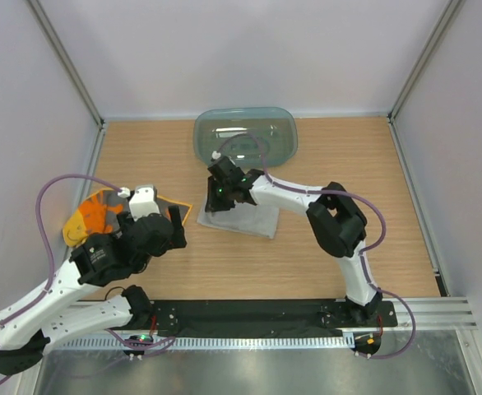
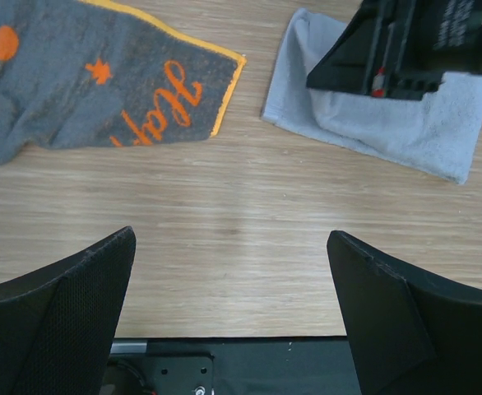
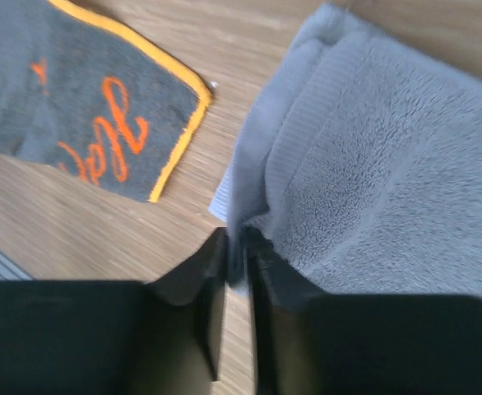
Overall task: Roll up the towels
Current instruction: Fold the towel
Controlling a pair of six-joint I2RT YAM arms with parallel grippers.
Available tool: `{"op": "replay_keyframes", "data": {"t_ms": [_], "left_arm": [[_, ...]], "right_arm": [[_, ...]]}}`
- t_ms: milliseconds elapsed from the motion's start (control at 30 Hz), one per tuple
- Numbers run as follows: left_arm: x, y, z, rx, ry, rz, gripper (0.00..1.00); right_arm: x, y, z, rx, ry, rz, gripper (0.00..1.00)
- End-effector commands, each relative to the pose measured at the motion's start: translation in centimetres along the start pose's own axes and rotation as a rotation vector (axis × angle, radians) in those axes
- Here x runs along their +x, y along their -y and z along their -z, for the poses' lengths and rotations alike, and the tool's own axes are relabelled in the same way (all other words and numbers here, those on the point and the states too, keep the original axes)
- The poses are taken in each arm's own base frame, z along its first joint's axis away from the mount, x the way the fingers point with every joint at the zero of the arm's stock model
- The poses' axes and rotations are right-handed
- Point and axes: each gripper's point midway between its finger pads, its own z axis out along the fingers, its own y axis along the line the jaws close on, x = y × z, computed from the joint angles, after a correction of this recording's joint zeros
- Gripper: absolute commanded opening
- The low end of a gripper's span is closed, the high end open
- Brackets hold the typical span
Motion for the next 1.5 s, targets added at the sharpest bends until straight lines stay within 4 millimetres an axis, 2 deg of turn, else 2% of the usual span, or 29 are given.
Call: {"op": "replay_keyframes", "data": {"t_ms": [0,33,67,167,200,267,367,400,467,500,567,600,633,667,700,733,767,800,867,900,933,967,1000,1100,1167,1233,1267,1300,1467], "left_arm": [[-0.5,-0.7,-0.2,-0.036,0.034,-0.004,1.0],[-0.5,-0.7,-0.2,-0.036,0.036,-0.002,1.0],[-0.5,-0.7,-0.3,-0.038,0.034,-0.004,1.0],[-0.5,-0.7,-0.5,-0.051,0.034,-0.008,1.0],[-0.4,-0.7,-0.5,-0.057,0.031,-0.013,1.0],[-0.4,-0.5,-0.7,-0.062,0.03,-0.019,1.0],[-0.5,0.4,-1.5,-0.076,0.017,-0.049,1.0],[-0.8,1.1,-1.8,-0.081,0.01,-0.065,1.0],[-1.6,2.5,-2.2,-0.065,0.016,-0.068,1.0],[-2.3,3.4,-2.3,-0.05,0.024,-0.074,1.0],[-2.9,5.6,-3.6,-0.031,0.026,-0.083,1.0],[-2.8,6.6,-4.1,-0.009,0.007,-0.087,1.0],[-2.8,7.5,-5.0,-0.006,-0.014,-0.108,1.0],[-3.0,7.9,-6.0,-0.011,-0.031,-0.1,1.0],[-3.1,9.6,-6.7,0.048,-0.046,-0.078,1.0],[-3.4,10.3,-7.3,0.061,-0.056,-0.075,0.99],[-2.7,11.0,-9.2,0.055,-0.096,-0.079,0.98],[-3.2,12.3,-10.2,0.089,-0.09,-0.055,0.93],[-2.5,14.6,-12.7,0.121,-0.15,-0.058,0.86],[-2.4,15.1,-14.0,0.121,-0.171,-0.056,0.81],[-2.5,16.3,-14.8,0.151,-0.182,-0.05,0.8],[-1.8,17.4,-16.5,0.145,-0.209,-0.072,0.8],[-1.7,17.8,-17.2,0.148,-0.22,-0.074,0.78],[0.1,18.1,-20.1,0.124,-0.293,-0.089,0.75],[1.2,17.1,-21.6,0.107,-0.354,-0.064,0.74],[3.0,15.0,-23.2,0.057,-0.406,-0.047,0.74],[3.4,14.7,-23.6,0.061,-0.416,-0.035,0.74],[4.8,13.6,-24.0,0.041,-0.45,-0.033,0.73],[7.1,10.8,-25.2,0.003,-0.498,0.013,0.72]], "right_arm": [[-0.1,-1.5,-1.3,-0.032,0.02,-0.002,0.27],[0.2,-1.2,-1.8,-0.025,0.014,-0.007,0.41],[0.2,-1.2,-1.9,-0.026,0.013,-0.007,0.51],[-0.6,-2.1,-1.5,-0.049,0.029,0.008,0.72],[-0.8,-2.5,-1.1,-0.061,0.033,0.016,0.76],[-2.2,-4.1,0.6,-0.104,0.063,0.026,0.89],[-3.8,-6.0,3.5,-0.169,0.098,0.041,0.95],[-5.0,-7.1,6.0,-0.205,0.139,0.044,0.98],[-5.9,-6.3,7.8,-0.206,0.167,0.028,0.98],[-6.3,-5.7,9.9,-0.212,0.194,0.01,0.99],[-7.6,-2.5,11.5,-0.165,0.232,-0.039,0.99],[-7.5,-0.8,12.0,-0.129,0.234,-0.062,0.96],[-6.5,1.5,12.8,-0.093,0.229,-0.082,0.81],[-7.0,4.4,13.2,-0.059,0.239,-0.124,0.72],[-5.1,7.3,12.5,-0.019,0.2,-0.153,0.56],[-5.2,8.6,13.5,-0.012,0.216,-0.172,0.35],[-5.3,10.9,13.7,0.019,0.22,-0.203,0.22],[-3.9,12.3,13.3,0.03,0.185,-0.214,0.15],[-3.1,13.5,13.0,0.041,0.161,-0.212,0.01],[-2.8,13.4,12.8,0.017,0.142,-0.21,0.01],[-2.3,13.3,12.4,-0.002,0.122,-0.209,0.01],[-1.9,12.9,11.8,-0.035,0.1,-0.213,0.01],[-1.7,11.7,11.5,-0.114,0.081,-0.203,0.01],[-0.5,12.0,9.9,-0.127,0.02,-0.225,0.01],[0.3,12.3,9.3,-0.14,-0.014,-0.239,0.01],[1.8,13.2,8.1,-0.136,-0.065,-0.269,0.01],[2.5,13.7,7.7,-0.122,-0.084,-0.282,0.01],[3.9,14.7,7.2,-0.094,-0.119,-0.31,0.01],[7.1,17.9,6.9,0.001,-0.156,-0.368,0.01]]}}
